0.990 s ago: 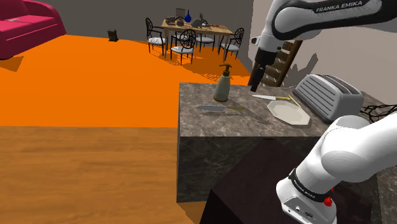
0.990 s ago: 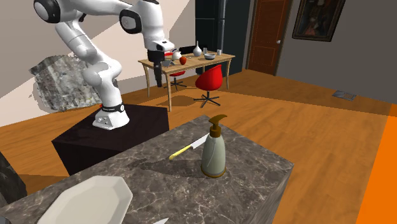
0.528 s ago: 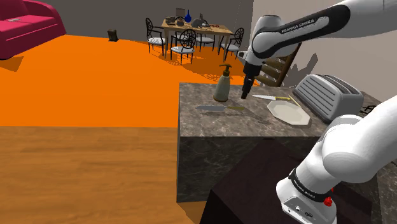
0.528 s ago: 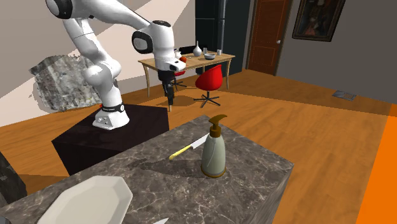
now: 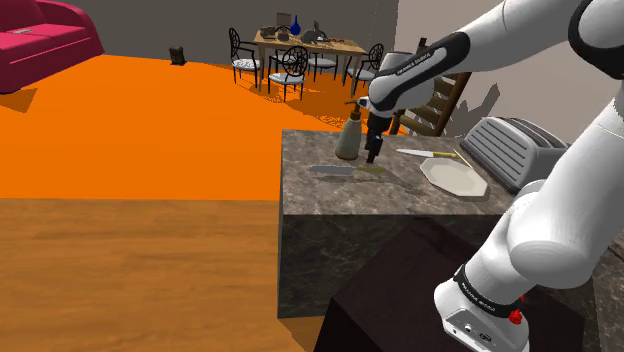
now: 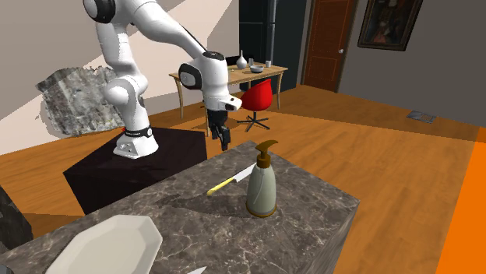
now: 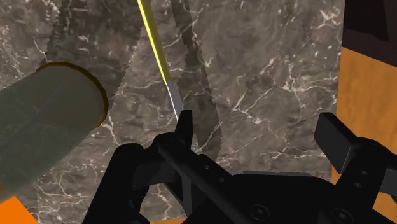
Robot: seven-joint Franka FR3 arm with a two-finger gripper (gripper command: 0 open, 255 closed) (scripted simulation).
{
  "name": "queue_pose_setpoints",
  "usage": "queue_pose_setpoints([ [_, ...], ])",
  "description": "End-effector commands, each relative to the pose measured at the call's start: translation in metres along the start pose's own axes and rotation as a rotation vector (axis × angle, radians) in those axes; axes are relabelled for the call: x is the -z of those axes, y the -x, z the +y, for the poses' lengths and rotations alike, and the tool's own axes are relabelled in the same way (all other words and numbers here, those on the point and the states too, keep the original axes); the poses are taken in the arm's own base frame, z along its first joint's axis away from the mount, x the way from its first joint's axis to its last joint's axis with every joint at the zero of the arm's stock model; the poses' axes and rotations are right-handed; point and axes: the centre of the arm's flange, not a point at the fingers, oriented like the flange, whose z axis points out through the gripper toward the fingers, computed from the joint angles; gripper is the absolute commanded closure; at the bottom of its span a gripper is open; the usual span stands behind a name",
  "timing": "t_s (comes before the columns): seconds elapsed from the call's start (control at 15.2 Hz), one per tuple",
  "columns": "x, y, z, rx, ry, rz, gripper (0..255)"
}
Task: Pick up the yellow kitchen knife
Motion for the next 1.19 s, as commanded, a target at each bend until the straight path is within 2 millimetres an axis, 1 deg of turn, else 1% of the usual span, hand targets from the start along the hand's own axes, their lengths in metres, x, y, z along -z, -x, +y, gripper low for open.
queue_pose_setpoints([
  [0.0, -0.02, -0.011, 0.016, 0.046, 0.007, 0.0, 0],
  [0.46, -0.085, -0.046, 0.069, 0.194, 0.027, -0.001, 0],
  [0.53, -0.091, -0.049, 0.073, 0.206, 0.028, -0.001, 0],
  [0.99, -0.128, -0.048, 0.074, 0.206, 0.028, -0.001, 0],
  [1.12, -0.131, -0.048, 0.074, 0.206, 0.028, -0.001, 0],
])
